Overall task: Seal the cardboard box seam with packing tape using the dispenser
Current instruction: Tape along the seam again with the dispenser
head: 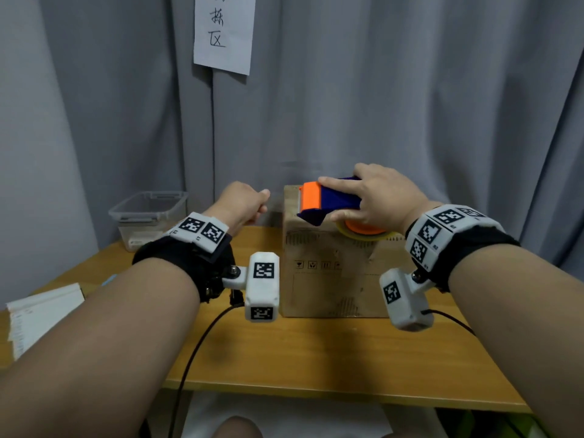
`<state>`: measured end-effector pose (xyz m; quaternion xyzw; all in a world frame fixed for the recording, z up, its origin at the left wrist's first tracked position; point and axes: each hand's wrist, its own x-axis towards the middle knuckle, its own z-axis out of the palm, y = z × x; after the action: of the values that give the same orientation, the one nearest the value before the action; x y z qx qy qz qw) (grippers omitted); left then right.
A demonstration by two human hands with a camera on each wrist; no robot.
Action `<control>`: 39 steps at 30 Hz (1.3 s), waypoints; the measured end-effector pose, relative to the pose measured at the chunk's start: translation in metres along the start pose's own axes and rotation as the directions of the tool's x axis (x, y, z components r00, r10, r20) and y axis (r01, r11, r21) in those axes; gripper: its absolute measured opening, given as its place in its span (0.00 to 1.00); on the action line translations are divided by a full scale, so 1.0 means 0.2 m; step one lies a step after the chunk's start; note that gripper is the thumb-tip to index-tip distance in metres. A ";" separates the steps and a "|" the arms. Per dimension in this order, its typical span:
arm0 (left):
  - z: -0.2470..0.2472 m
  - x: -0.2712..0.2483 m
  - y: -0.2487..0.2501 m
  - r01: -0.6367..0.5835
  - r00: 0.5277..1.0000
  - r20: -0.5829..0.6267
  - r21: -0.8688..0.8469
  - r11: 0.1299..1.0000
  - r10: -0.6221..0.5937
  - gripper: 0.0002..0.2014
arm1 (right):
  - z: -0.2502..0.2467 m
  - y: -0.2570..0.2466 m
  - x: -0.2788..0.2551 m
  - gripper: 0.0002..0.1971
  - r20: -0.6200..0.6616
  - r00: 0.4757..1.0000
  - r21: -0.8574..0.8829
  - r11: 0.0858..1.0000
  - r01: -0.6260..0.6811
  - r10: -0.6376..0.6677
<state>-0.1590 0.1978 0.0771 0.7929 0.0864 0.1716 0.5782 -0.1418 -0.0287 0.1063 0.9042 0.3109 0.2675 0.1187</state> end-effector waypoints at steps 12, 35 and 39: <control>-0.04 0.02 -0.17 0.129 0.990 -0.066 0.017 0.991 -0.128 0.18 | -0.03 0.00 0.03 0.45 0.171 0.985 -0.002 1.000 0.003 -0.003; 0.07 0.01 -0.23 0.165 0.974 -0.132 -0.134 0.977 -0.183 0.09 | -0.04 -0.02 0.07 0.33 0.252 0.966 -0.123 0.988 0.089 -0.056; 0.06 0.02 -0.26 0.136 0.974 -0.167 -0.120 0.983 -0.155 0.13 | -0.05 -0.04 0.07 0.32 0.248 0.967 -0.099 0.991 0.091 -0.064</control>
<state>-0.1475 0.2059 0.0252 0.7339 0.1854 0.2025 0.6213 -0.1418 -0.0130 0.1178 0.9096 0.3141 0.1657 0.2158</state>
